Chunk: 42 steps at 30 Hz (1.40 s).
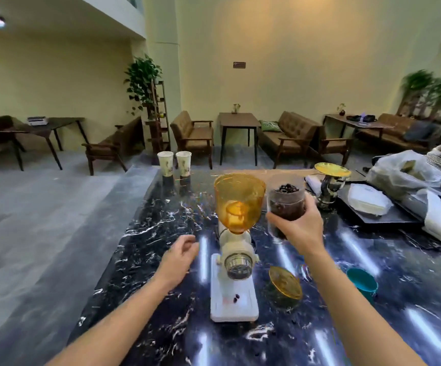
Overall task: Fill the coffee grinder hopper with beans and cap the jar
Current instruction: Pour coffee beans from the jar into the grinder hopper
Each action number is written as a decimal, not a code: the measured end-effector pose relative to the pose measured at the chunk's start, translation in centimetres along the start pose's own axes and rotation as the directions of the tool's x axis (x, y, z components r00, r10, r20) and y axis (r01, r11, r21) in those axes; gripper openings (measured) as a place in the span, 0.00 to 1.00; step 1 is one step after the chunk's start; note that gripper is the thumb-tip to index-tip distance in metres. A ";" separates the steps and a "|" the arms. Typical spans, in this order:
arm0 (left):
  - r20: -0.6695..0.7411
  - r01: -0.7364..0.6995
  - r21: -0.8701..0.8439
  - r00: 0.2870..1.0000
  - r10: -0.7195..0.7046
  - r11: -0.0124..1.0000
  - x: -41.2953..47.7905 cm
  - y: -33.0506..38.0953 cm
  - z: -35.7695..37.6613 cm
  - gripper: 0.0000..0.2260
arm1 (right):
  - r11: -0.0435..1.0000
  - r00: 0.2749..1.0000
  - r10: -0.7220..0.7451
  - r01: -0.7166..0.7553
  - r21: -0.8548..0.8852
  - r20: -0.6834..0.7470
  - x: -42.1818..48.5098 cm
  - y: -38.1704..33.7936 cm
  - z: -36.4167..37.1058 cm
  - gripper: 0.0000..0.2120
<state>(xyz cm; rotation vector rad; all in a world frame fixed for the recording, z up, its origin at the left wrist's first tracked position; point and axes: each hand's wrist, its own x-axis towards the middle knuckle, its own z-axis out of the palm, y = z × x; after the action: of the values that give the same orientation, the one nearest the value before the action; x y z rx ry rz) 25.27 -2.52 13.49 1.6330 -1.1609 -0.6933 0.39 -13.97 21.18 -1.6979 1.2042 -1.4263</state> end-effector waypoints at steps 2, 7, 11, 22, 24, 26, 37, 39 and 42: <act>0.107 -0.076 -0.201 0.989 0.099 0.977 2.1 3.1 -0.4 0.37 | 1.000 0.999 -0.017 0.016 -0.012 -0.047 0.4 -1.2 0.6 0.33; 0.311 -0.229 -0.273 0.898 0.311 0.934 5.1 8.1 1.6 0.65 | 0.993 0.991 -0.064 0.052 -0.107 -0.120 0.8 -4.5 0.4 0.36; 0.191 -0.264 -0.294 0.925 0.327 0.919 5.8 8.6 3.4 0.55 | 0.972 0.980 -0.146 0.117 -0.203 -0.133 1.2 -6.8 -0.3 0.35; 0.154 -0.309 -0.303 0.918 0.367 0.901 5.7 8.2 3.7 0.47 | 0.590 0.916 -0.398 0.290 -0.754 0.041 1.8 -9.3 -0.7 0.41; 0.156 -0.308 -0.308 0.917 0.367 0.900 5.7 8.1 3.7 0.47 | 0.505 0.896 -0.439 0.311 -0.805 0.070 1.8 -9.5 -0.8 0.40; 0.158 -0.300 -0.312 0.919 0.361 0.901 5.8 8.0 3.8 0.47 | 0.441 0.879 -0.468 0.327 -0.836 0.097 1.8 -9.8 -0.8 0.40; 0.161 -0.290 -0.353 0.918 0.363 0.889 5.7 8.1 3.8 0.48 | 0.229 0.810 -0.554 0.370 -0.900 0.192 1.9 -10.4 -1.2 0.39; 0.158 -0.294 -0.357 0.917 0.367 0.887 5.6 8.1 3.8 0.48 | 0.206 0.800 -0.563 0.377 -0.903 0.206 2.0 -10.5 -1.3 0.39; 0.161 -0.294 -0.366 0.914 0.372 0.883 5.5 8.1 3.8 0.47 | 0.182 0.791 -0.569 0.386 -0.904 0.224 2.0 -10.6 -1.3 0.39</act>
<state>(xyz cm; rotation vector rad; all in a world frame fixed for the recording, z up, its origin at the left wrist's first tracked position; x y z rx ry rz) 21.22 -9.58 20.11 1.0510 -1.3642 -0.8133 1.80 -11.36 31.64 -3.0635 1.9106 -1.2353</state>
